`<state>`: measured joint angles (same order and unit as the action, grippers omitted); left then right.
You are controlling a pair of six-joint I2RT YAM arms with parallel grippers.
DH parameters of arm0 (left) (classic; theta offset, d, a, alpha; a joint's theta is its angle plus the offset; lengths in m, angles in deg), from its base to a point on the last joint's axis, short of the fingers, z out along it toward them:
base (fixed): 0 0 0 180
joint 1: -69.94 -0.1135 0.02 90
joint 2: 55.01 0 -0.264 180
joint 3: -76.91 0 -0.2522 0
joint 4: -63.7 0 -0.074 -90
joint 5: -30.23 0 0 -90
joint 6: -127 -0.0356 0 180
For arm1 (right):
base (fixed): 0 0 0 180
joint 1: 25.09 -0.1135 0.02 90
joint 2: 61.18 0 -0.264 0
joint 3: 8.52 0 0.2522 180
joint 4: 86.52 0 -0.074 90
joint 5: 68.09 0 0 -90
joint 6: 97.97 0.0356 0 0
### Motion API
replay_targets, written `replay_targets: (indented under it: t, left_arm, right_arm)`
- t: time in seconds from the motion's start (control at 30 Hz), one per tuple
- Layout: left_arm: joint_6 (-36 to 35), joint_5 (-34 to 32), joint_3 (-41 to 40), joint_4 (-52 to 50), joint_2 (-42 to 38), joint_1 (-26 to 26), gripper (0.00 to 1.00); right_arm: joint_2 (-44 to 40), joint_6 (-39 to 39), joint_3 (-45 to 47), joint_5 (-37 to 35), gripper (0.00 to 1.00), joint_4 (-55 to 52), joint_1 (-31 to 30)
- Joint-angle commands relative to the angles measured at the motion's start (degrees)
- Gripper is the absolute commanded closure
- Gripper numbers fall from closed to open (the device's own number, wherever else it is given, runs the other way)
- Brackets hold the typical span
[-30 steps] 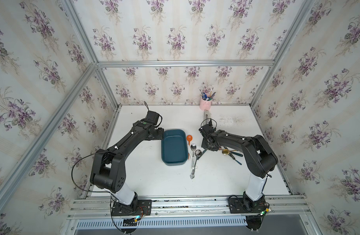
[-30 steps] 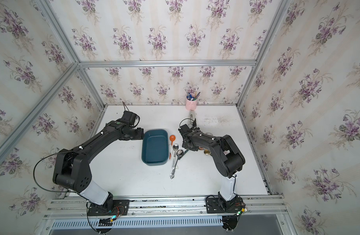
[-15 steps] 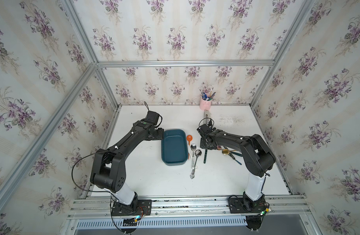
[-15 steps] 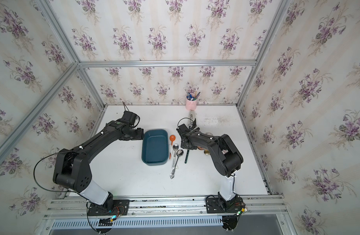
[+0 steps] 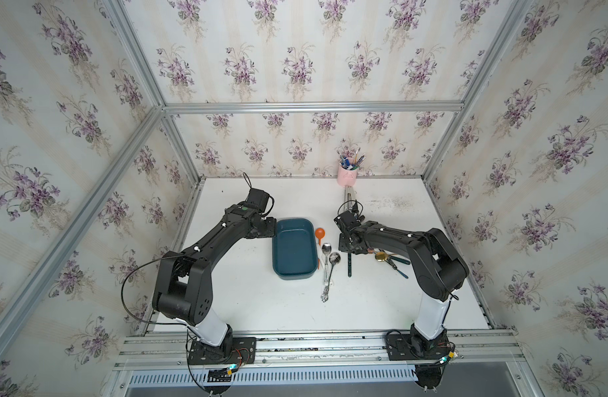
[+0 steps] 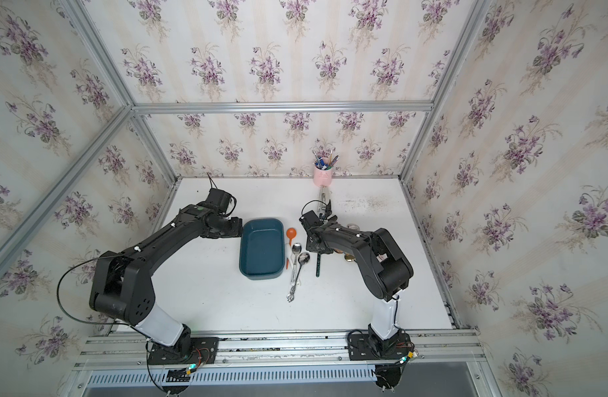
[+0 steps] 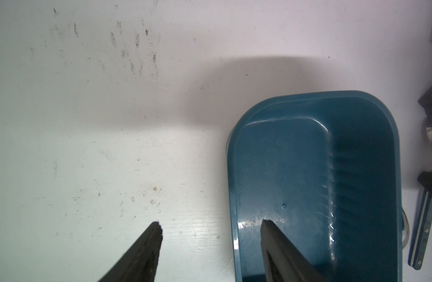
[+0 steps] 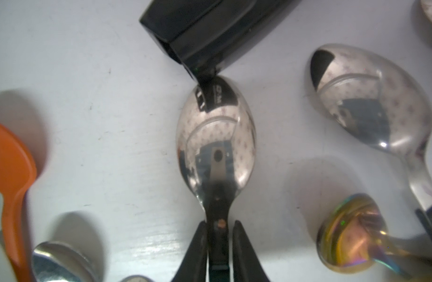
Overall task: Put the spoon into the storage box
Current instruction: Pick up the spoon from the center of the board.
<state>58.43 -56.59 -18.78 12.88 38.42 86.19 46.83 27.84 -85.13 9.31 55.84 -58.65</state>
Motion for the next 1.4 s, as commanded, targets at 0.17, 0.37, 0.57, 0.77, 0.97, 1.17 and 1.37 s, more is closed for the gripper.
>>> replay_targets:
  t: [0.17, 0.37, 0.57, 0.77, 0.97, 1.17, 1.37]
  left_arm:
    - [0.3, 0.2, 0.0, 0.4, -0.4, 0.0, 0.32]
    - [-0.1, 0.7, 0.0, 0.7, -1.3, 0.1, 0.32]
    - [-1.2, 3.4, -0.7, 2.9, -2.4, 0.3, 0.32]
    - [-3.3, 6.2, -0.9, 5.7, -4.0, 1.0, 0.3]
    - [-7.1, 6.4, 1.9, 4.5, -3.9, 1.0, 0.27]
    - [-6.6, 5.5, 1.7, 4.0, -3.9, 0.3, 0.26]
    - [-4.0, 6.4, 0.1, 3.4, -4.0, -2.9, 0.25]
  right_arm:
    - [0.6, 1.2, 2.5, 6.3, 0.88, -7.8, 0.0]
    - [-1.3, 1.9, 2.6, 5.4, 0.93, -8.1, 0.0]
    - [-4.7, 2.2, 1.4, 4.2, 0.98, -9.8, 0.0]
    - [-8.9, 1.7, -1.5, 1.7, 0.98, -13.7, 0.0]
    - [-12.0, -0.8, -9.4, 0.8, 0.98, -19.0, 0.0]
    - [-11.9, -2.7, -17.8, 2.8, 1.0, -21.8, -0.5]
    - [-7.6, -5.0, -27.1, 3.7, 1.0, -25.5, -3.2]
